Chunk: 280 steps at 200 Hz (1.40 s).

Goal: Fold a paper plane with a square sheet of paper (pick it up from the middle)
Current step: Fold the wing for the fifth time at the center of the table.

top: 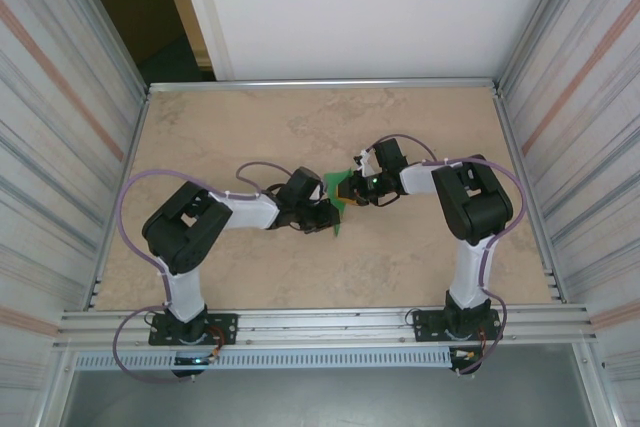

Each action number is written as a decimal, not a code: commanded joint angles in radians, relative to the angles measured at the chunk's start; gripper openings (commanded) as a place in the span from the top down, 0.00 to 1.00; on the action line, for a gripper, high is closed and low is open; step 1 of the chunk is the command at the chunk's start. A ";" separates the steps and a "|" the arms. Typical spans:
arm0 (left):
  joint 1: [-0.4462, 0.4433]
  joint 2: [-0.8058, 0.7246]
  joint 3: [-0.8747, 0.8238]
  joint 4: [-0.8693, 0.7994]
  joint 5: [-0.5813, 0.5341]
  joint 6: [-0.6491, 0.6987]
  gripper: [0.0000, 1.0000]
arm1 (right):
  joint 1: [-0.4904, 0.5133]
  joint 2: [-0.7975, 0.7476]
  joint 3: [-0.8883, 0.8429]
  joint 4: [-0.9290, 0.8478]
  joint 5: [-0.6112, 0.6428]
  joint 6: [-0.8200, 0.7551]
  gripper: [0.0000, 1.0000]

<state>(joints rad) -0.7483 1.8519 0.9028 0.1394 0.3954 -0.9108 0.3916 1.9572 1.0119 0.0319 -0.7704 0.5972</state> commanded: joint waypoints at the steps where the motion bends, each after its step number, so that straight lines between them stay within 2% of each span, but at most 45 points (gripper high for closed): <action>1: -0.002 0.027 -0.047 -0.026 -0.019 -0.020 0.89 | 0.006 -0.068 0.005 -0.047 0.011 -0.010 0.74; 34: 0.005 0.042 -0.106 0.067 -0.010 -0.037 0.92 | 0.004 -0.159 0.002 -0.056 0.011 -0.020 0.68; 75: 0.009 0.058 -0.146 0.122 -0.005 -0.036 0.93 | -0.018 -0.216 -0.049 -0.083 0.094 -0.043 0.67; 107: 0.009 0.054 -0.153 0.123 -0.008 -0.031 0.92 | -0.002 -0.177 -0.023 -0.139 0.045 -0.107 0.71; 150: 0.009 0.060 -0.160 0.125 -0.013 -0.025 0.94 | -0.004 -0.109 -0.020 -0.125 -0.005 -0.104 0.72; 280: 0.009 0.079 -0.164 0.133 0.000 -0.021 0.94 | 0.036 0.020 0.083 -0.191 -0.014 -0.152 0.72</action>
<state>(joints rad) -0.7322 1.8515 0.7830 0.3737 0.4286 -0.9470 0.4187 1.9404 1.0645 -0.1188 -0.7624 0.4839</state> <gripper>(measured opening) 0.058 0.279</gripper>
